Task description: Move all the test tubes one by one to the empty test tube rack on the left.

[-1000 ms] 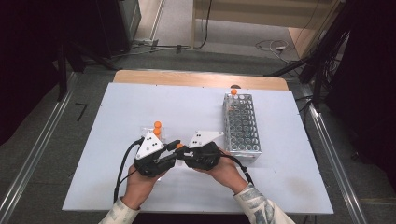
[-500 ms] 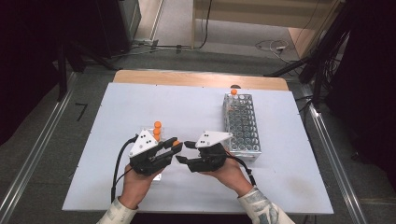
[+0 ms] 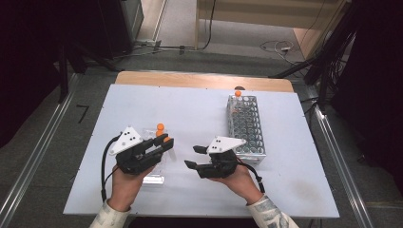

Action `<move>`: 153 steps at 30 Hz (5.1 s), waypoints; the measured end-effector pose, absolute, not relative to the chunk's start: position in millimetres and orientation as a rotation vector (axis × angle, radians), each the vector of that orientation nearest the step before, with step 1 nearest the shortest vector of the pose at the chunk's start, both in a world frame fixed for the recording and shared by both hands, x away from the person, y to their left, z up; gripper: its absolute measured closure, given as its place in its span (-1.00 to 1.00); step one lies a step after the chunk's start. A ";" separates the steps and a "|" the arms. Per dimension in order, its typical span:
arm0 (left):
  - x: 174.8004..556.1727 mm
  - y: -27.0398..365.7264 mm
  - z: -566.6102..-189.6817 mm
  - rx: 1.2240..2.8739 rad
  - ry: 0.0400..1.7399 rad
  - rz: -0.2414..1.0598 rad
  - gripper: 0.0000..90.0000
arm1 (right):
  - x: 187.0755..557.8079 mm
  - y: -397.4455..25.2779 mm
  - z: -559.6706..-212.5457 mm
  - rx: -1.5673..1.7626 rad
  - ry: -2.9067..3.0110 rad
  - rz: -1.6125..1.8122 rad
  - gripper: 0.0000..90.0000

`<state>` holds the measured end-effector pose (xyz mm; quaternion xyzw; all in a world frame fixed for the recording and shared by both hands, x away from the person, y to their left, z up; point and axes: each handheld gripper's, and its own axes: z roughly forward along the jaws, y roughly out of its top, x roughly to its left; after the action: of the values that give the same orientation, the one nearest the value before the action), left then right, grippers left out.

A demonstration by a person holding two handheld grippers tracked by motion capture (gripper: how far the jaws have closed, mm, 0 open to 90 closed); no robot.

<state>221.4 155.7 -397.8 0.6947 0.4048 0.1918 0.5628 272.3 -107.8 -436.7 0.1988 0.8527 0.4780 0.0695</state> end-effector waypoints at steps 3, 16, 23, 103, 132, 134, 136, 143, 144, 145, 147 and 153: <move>219.7 163.3 -393.5 1.617 0.958 0.446 0.56 | 273.0 -108.7 -437.6 0.612 2.568 1.436 -0.09; 216.0 181.1 -386.2 1.600 0.995 0.488 0.56 | 276.9 -109.5 -440.4 0.660 2.550 1.421 -0.31; 215.3 184.4 -385.4 1.606 1.017 0.521 0.56 | 278.4 -109.6 -441.0 0.711 2.524 1.405 -0.46; 216.5 166.3 -409.0 1.636 1.090 0.622 -0.65 | 388.7 -186.4 -400.9 1.146 2.031 1.123 -0.28; 216.6 169.1 -408.1 1.633 1.081 0.611 -0.59 | 473.8 -181.3 -426.1 1.262 2.258 0.976 0.45; 216.6 169.2 -408.2 1.634 1.080 0.610 -0.59 | 474.5 -182.2 -426.9 1.272 2.249 0.995 0.56; 216.7 168.9 -408.3 1.637 1.078 0.609 -0.59 | 474.8 -182.4 -427.0 1.273 2.253 1.005 0.58; 216.3 167.8 -408.1 1.638 1.076 0.609 -0.59 | 471.6 -184.9 -420.2 1.253 2.223 1.045 0.58; 216.3 167.6 -408.2 1.638 1.076 0.607 -0.59 | 470.6 -185.7 -417.9 1.248 2.218 1.050 0.59; 216.2 167.4 -408.3 1.639 1.075 0.605 -0.57 | 469.4 -186.3 -415.5 1.246 2.211 1.060 0.58; 216.4 166.5 -408.4 1.646 1.073 0.606 -0.57 | 466.6 -187.7 -410.4 1.237 2.196 1.074 0.58; 216.3 163.3 -408.5 1.649 1.066 0.603 -0.57 | 457.1 -192.8 -391.9 1.199 2.154 1.122 0.59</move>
<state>216.3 163.3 -408.5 0.6871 0.4441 0.2514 0.5172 457.1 -192.8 -391.9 0.4324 0.7766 0.4045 0.2150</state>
